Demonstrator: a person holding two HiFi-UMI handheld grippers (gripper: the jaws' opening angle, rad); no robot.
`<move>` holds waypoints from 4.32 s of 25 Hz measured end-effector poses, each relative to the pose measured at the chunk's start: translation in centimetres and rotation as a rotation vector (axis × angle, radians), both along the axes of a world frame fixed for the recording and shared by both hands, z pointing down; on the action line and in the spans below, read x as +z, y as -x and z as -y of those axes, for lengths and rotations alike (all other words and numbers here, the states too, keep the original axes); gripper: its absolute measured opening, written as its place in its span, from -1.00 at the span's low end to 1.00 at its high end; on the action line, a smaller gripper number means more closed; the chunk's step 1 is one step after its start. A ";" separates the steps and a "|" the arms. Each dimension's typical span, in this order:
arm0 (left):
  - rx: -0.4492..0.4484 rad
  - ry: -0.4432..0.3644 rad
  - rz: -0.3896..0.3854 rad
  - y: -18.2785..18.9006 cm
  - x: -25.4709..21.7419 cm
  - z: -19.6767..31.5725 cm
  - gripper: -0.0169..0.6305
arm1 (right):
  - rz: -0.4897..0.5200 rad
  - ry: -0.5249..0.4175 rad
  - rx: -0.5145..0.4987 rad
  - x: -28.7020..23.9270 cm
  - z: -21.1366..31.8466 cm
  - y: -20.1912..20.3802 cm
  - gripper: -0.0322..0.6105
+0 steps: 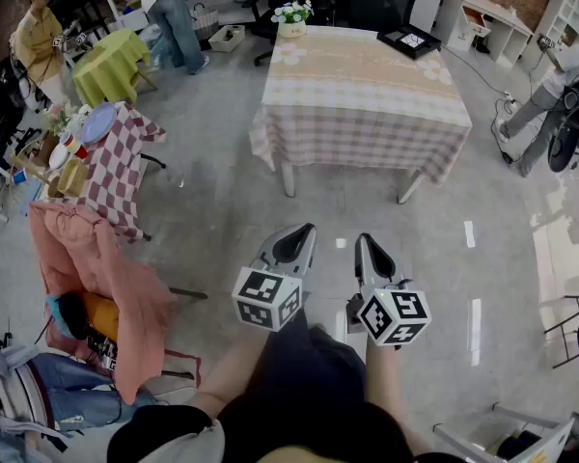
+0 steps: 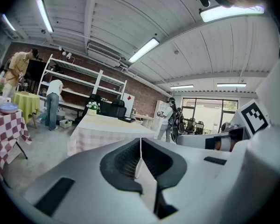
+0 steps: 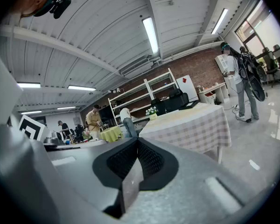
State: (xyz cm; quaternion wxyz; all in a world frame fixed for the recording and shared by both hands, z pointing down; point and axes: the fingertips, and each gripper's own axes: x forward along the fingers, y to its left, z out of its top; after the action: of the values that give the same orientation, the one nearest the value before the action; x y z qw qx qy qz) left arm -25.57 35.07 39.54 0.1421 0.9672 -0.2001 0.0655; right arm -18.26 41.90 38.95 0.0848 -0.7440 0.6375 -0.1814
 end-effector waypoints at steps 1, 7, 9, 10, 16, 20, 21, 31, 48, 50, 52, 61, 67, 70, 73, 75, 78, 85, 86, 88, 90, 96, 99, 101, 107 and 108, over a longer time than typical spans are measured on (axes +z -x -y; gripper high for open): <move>-0.001 -0.003 -0.003 0.1 -0.1 -0.2 -0.89 | -0.002 -0.003 -0.001 -0.1 -0.2 0.1 -0.89; -0.012 0.000 -0.009 0.3 -0.3 -1.3 -0.89 | -0.034 -0.041 0.030 -0.9 -1.7 -0.1 -0.89; -0.015 0.003 -0.007 0.4 -0.2 -1.5 -0.89 | -0.032 -0.051 0.047 -1.1 -1.9 -0.4 -0.89; -0.017 0.004 -0.008 0.5 -0.2 -1.6 -0.89 | -0.031 -0.054 0.051 -1.2 -1.9 -0.5 -0.89; -0.028 0.005 -0.023 0.1 0.1 -0.6 -0.89 | -0.020 -0.053 0.040 -0.8 -0.7 -1.1 -0.89; -0.025 0.003 -0.018 -1.0 0.3 0.8 -0.89 | -0.014 -0.055 0.028 -0.7 0.9 -1.8 -0.89; -0.024 0.003 -0.021 -1.3 0.2 1.2 -0.89 | -0.015 -0.054 0.025 -0.7 1.4 -2.1 -0.89; -0.024 -0.011 -0.010 -4.9 -0.4 6.4 -0.89 | 0.001 -0.057 0.018 -1.0 6.6 -5.6 -0.89; -0.078 -0.016 0.011 -10.6 -0.5 16.1 -0.89 | 0.013 -0.016 0.088 -0.1 14.1 -14.5 -0.89; -0.078 -0.016 0.009 -11.3 -0.6 17.1 -0.89 | 0.006 -0.014 0.093 -0.3 14.9 -15.3 -0.89; -0.076 -0.017 0.008 -12.0 -0.8 18.0 -0.89 | -0.002 -0.010 0.097 -0.5 15.8 -16.0 -0.89; -0.072 -0.024 0.012 -14.2 -1.6 22.6 -0.89 | -0.020 -0.002 0.101 -1.1 20.3 -17.9 -0.89; -0.068 -0.023 0.012 -15.2 -1.7 25.6 -0.89 | -0.031 0.000 0.107 -1.3 23.1 -18.7 -0.89; -0.067 -0.024 0.005 -15.5 -1.8 27.1 -0.89 | -0.039 0.000 0.113 -1.3 24.4 -19.0 -0.89; -0.061 -0.020 0.004 -16.1 -1.6 28.5 -0.89 | -0.047 0.003 0.120 -1.3 25.6 -19.4 -0.89; -0.055 -0.018 0.005 -16.5 -1.4 29.2 -0.89 | -0.051 0.005 0.128 -1.2 26.2 -19.8 -0.89; -0.050 -0.017 0.007 -16.9 -1.2 30.4 -0.89 | -0.054 0.003 0.140 -1.2 27.3 -20.4 -0.89; -0.055 -0.023 0.010 -17.5 -1.0 33.3 -0.89 | -0.066 -0.005 0.127 -1.3 30.4 -20.9 -0.89; -0.056 -0.022 0.009 -17.6 -1.0 33.7 -0.89 | -0.066 -0.005 0.126 -1.3 30.8 -20.9 -0.89; -0.057 -0.018 0.006 -17.7 -0.9 34.2 -0.89 | -0.065 -0.005 0.126 -1.3 31.4 -20.9 -0.89; -0.056 -0.012 0.006 -17.8 -0.6 34.5 -0.89 | -0.065 -0.001 0.122 -1.1 31.8 -20.9 -0.89; -0.059 0.012 0.015 -17.8 0.2 34.8 -0.89 | -0.068 0.027 0.116 -0.7 32.0 -21.1 -0.89; -0.068 0.020 0.021 -17.6 0.4 35.1 -0.89 | -0.066 0.036 0.115 -0.6 32.4 -21.4 -0.89; -0.078 0.025 0.026 -17.4 0.8 35.4 -0.89 | -0.065 0.038 0.107 -0.4 32.8 -21.4 -0.89; -0.106 0.030 0.024 -17.6 0.8 36.6 -0.89 | -0.064 0.041 0.076 -0.2 34.4 -21.7 -0.89; -0.110 0.031 0.025 -17.8 0.8 36.9 -0.89 | -0.065 0.043 0.071 -0.1 34.6 -21.8 -0.89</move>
State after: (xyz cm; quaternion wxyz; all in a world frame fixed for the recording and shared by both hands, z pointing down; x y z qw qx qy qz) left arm -7.78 -1.79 40.39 0.1578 0.9516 -0.2534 0.0725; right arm 3.58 7.25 38.85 0.0545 -0.7732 0.6091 -0.1678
